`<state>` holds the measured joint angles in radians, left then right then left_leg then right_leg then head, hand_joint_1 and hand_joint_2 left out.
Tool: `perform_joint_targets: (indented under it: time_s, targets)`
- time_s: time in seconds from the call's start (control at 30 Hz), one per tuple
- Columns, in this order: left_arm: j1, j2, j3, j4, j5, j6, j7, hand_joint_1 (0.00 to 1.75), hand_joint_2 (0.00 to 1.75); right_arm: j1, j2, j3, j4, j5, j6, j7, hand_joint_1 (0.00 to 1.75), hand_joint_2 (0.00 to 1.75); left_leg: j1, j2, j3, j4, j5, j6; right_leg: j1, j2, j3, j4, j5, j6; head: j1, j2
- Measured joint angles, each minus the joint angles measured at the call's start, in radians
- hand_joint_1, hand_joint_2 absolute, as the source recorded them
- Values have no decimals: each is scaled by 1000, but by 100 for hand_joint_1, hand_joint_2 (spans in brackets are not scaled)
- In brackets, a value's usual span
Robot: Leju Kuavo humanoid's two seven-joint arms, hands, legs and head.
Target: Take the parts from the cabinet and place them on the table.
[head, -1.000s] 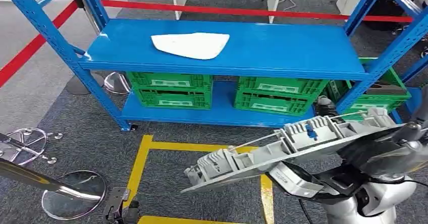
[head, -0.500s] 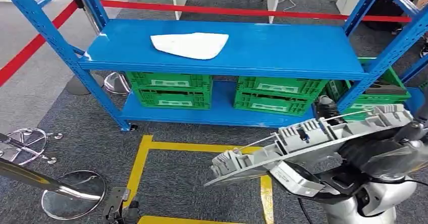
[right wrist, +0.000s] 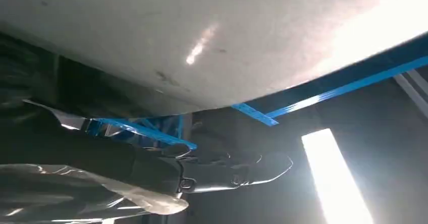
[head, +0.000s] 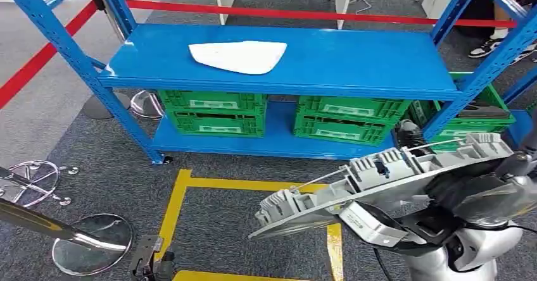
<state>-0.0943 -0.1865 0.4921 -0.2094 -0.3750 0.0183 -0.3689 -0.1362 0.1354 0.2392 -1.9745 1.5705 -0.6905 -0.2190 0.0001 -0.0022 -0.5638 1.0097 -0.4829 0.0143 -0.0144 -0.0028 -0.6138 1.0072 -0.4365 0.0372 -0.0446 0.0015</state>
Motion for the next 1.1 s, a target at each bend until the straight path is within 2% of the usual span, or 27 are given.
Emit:
perform_joint_targets:
  time_s: [1.1]
  targets:
    - [-1,0,0,0,-1,-3,5,0,0,0,0,1,0,0,0,27,0,175,0,0,0,0,0,0,0,0,0,0,0,0,0,0]
